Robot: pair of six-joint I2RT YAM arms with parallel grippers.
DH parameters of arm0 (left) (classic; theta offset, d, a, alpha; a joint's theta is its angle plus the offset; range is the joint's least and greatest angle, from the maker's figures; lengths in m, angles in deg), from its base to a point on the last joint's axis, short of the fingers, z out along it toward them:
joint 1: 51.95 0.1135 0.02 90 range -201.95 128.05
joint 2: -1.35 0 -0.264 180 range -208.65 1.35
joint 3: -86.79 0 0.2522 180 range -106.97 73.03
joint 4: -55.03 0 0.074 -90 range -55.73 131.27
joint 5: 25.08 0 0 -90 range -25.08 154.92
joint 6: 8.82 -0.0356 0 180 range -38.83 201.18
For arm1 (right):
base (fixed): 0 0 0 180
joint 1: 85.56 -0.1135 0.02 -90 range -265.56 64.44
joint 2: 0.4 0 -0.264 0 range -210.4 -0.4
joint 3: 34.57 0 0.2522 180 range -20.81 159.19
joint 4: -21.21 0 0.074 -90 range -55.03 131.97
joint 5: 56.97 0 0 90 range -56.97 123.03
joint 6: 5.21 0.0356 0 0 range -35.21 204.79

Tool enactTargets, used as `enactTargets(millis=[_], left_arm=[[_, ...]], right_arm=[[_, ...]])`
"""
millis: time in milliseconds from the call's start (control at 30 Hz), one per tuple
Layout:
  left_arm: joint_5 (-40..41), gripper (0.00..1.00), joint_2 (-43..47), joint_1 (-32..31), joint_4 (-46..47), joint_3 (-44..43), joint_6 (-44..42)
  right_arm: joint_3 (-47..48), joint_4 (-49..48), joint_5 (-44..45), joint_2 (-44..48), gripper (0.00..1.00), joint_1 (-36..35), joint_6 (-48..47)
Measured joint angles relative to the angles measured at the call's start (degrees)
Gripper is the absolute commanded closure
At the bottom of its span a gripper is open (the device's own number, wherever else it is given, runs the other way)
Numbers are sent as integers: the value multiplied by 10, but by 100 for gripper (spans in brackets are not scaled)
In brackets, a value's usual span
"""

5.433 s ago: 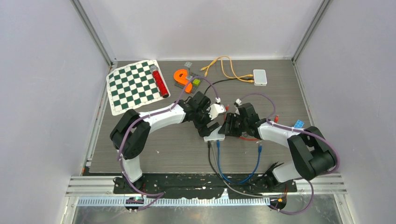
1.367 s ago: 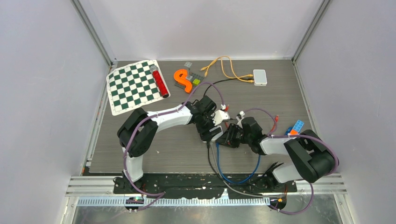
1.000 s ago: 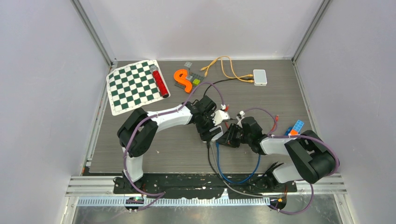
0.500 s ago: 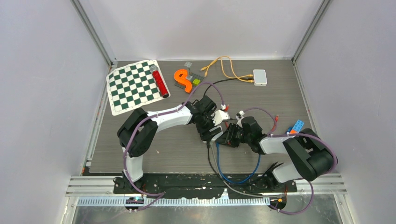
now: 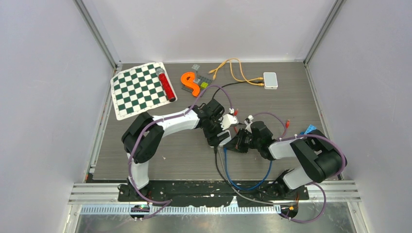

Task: Pull the plug from the switch port
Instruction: Pull the connector from the switch port.

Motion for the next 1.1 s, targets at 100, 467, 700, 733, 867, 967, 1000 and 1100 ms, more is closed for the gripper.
enactTargets(millis=[100,467,700,733,867,967,1000,1100], left_arm=[[0,41,0,1,0,0,-2],[-2,42,0,0,1,0,-2],[-2,42,0,0,1,0,-2],[-2,42,0,0,1,0,-2],[-1,42,0,1,1,0,-2],[-2,43,0,1,1,0,-2],[-2,43,0,1,1,0,-2],[-2,43,0,1,1,0,-2]], right_arm=[[0,0,-1,0,95,0,-5],[4,20,5,15,62,0,-23],[5,9,9,10,71,-1,-9],[5,6,7,6,74,-1,-8],[4,-2,0,-5,80,0,-8],[0,-7,0,-5,83,0,-10],[-1,-9,1,-5,88,0,-11],[-1,-10,1,-5,92,0,-13]])
